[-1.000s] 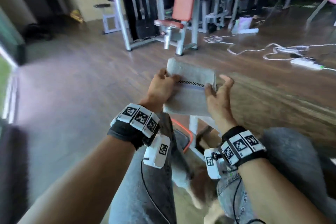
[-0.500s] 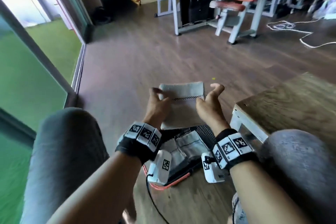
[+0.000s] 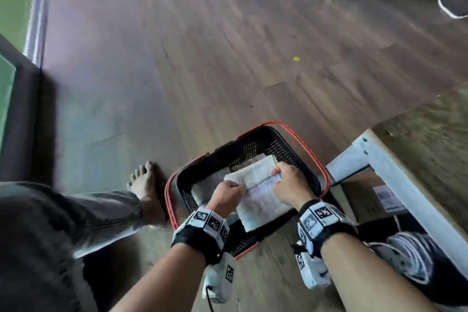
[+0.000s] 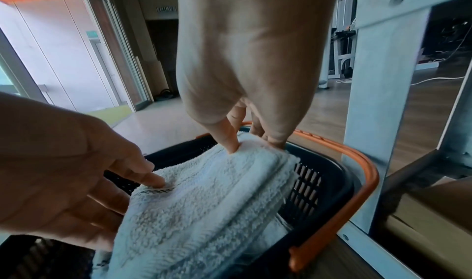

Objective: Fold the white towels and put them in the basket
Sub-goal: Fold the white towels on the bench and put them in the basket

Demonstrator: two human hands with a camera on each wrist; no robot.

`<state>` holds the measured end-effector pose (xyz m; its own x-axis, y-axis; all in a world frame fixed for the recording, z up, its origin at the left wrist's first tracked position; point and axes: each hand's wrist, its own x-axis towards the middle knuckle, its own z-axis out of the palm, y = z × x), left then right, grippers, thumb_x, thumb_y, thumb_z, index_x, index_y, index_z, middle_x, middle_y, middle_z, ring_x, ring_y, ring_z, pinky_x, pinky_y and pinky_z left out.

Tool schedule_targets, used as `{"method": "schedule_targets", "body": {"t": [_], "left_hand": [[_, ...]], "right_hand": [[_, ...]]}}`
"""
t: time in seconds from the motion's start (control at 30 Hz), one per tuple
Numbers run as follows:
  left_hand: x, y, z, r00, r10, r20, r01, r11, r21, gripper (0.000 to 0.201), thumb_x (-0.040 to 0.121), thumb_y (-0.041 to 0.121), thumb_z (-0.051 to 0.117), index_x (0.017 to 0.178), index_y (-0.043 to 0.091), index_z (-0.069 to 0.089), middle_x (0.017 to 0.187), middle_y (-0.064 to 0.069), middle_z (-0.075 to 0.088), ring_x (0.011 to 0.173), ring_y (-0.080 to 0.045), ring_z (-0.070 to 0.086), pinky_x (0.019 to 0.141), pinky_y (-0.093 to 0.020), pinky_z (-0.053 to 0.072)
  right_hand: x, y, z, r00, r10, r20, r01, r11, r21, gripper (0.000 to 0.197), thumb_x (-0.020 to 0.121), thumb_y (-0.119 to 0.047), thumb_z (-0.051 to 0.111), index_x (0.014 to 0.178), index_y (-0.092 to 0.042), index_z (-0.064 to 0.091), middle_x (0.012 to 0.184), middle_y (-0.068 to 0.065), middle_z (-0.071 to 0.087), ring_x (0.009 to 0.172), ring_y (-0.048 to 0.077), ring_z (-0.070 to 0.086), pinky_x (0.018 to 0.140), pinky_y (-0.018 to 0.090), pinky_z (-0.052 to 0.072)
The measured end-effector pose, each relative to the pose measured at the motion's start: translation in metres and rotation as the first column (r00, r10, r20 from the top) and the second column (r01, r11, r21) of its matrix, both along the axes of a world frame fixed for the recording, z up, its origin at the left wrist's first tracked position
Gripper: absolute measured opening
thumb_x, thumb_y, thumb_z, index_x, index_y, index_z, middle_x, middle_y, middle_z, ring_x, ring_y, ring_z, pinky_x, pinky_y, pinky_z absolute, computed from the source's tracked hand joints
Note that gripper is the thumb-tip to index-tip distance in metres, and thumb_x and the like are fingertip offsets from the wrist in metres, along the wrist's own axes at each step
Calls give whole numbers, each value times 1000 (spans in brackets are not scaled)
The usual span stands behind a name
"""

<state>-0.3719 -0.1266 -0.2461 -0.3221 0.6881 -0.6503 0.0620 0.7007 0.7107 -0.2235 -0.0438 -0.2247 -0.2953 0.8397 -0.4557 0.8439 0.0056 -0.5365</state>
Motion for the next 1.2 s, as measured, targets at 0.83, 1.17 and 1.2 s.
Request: {"method": "schedule_targets", "body": {"t": [0.83,1.17,1.2], "left_hand": [[-6,65,-41,998,-25,-49,25,1000,4,19,89,21,55,89,6,66,62,2,51,57,-15,48,59,-28,44],[37,15,96,991,-53,-123,81,970,231,8,87,16,57,80,11,60,61,-5,43,58,-19,41,56,-28,38],[43,11,110,988,-62,-143,98,962,255,8,86,16,57,80,12,60,60,-5,43,56,-18,40,53,-26,37]], "right_hand": [[-15,46,-32,990,80,120,-67,992,-109,23,89,-22,51,110,-24,60,127,5,61,117,27,56,100,37,46],[30,-9,119,998,-51,-47,59,980,192,18,88,-24,49,89,-26,67,101,1,71,95,29,65,79,30,51],[36,-17,132,995,-69,-70,83,972,220,16,88,-25,50,87,-26,66,101,1,71,95,30,65,80,31,51]]}}
